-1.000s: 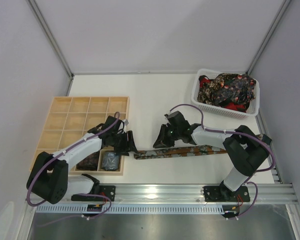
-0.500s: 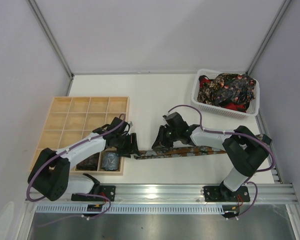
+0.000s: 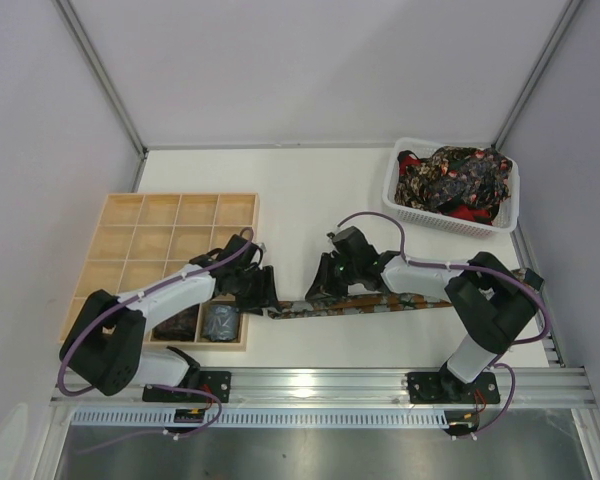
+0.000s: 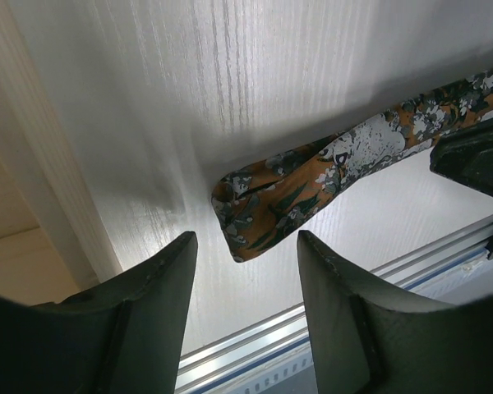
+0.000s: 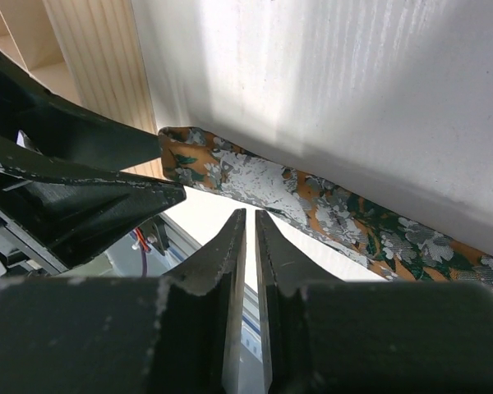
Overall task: Roll the ties
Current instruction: Roll the tie
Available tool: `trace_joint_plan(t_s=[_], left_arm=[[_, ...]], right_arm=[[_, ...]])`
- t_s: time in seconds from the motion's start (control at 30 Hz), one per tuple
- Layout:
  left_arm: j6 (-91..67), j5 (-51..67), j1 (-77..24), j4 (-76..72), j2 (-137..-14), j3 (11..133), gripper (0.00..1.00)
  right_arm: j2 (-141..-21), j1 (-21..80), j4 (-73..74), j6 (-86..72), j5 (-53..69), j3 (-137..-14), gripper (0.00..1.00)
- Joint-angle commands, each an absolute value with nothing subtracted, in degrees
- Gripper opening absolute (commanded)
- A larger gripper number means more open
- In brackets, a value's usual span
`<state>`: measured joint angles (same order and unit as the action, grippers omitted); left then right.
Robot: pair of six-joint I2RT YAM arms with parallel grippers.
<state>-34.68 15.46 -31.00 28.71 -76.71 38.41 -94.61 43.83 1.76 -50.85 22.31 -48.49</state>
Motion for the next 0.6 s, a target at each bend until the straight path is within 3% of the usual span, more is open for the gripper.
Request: trace_joint_plan(t_s=[0.0, 0.57], left_arm=[[-35.2, 14.2, -31.2, 27.2, -77.0, 40.3, 0.58], [-34.3, 14.1, -31.1, 26.2, -77.8, 41.0, 0.57]], right_arm=[[-93.4, 44.4, -1.3, -51.2, 22.3, -48.0, 0.14], [-100.5, 45.5, -6.2, -52.9, 25.1, -48.9, 0.11]])
